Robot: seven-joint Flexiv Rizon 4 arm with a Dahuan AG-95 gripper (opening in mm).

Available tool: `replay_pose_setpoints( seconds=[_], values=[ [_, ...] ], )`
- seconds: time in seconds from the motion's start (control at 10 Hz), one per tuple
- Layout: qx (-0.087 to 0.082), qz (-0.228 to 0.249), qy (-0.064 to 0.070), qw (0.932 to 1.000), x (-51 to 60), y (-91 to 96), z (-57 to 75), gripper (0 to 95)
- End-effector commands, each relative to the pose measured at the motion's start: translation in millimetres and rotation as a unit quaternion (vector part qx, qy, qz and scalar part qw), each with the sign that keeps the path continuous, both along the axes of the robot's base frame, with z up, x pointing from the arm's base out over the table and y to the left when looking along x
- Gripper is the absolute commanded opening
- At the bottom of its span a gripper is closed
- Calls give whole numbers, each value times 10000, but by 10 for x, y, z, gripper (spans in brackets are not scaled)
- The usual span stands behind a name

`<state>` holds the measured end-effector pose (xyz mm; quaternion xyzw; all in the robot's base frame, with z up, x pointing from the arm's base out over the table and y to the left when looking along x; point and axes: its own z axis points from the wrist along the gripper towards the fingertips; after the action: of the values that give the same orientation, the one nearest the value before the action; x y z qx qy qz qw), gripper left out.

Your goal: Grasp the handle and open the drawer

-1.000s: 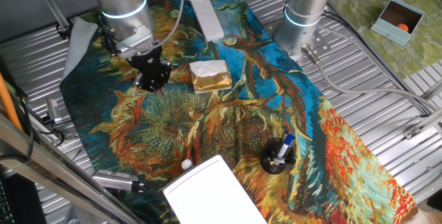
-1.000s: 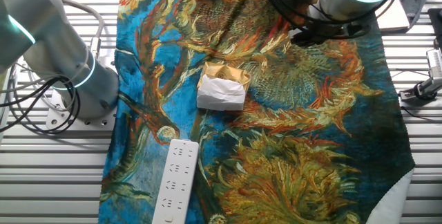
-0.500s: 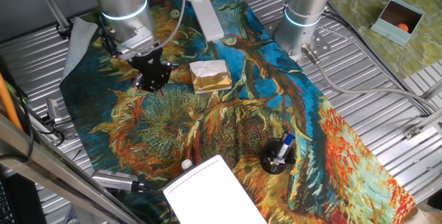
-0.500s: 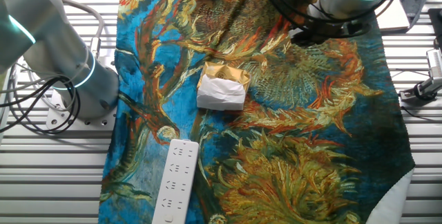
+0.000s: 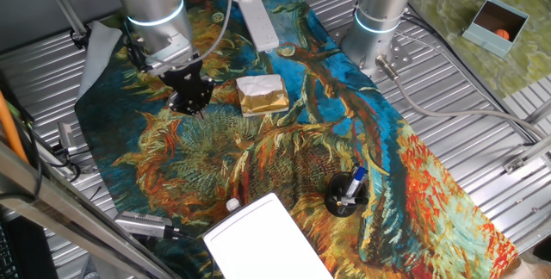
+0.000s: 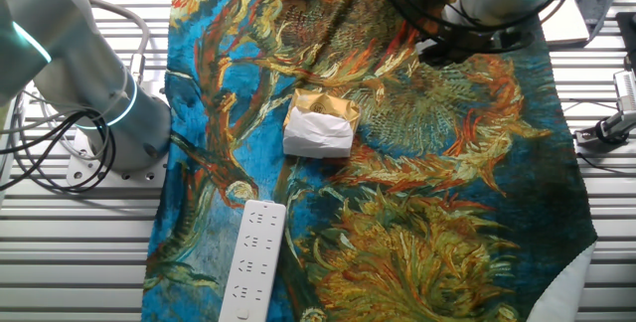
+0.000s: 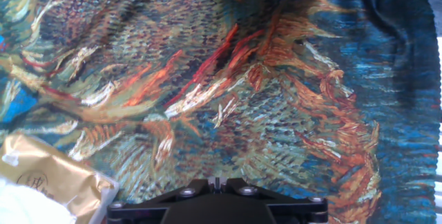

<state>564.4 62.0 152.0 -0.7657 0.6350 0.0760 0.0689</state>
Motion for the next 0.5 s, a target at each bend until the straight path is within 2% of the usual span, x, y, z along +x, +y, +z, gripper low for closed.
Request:
replay_pose_setpoints(
  seconds=[0.1,0.3,0.5],
  values=[
    [-2,-6,-3,10000,-1,1,8,0],
    [20,133,-30,9999,-3,0,8,0],
    [37,157,6,9999,26,32,-3,0]
  ],
)
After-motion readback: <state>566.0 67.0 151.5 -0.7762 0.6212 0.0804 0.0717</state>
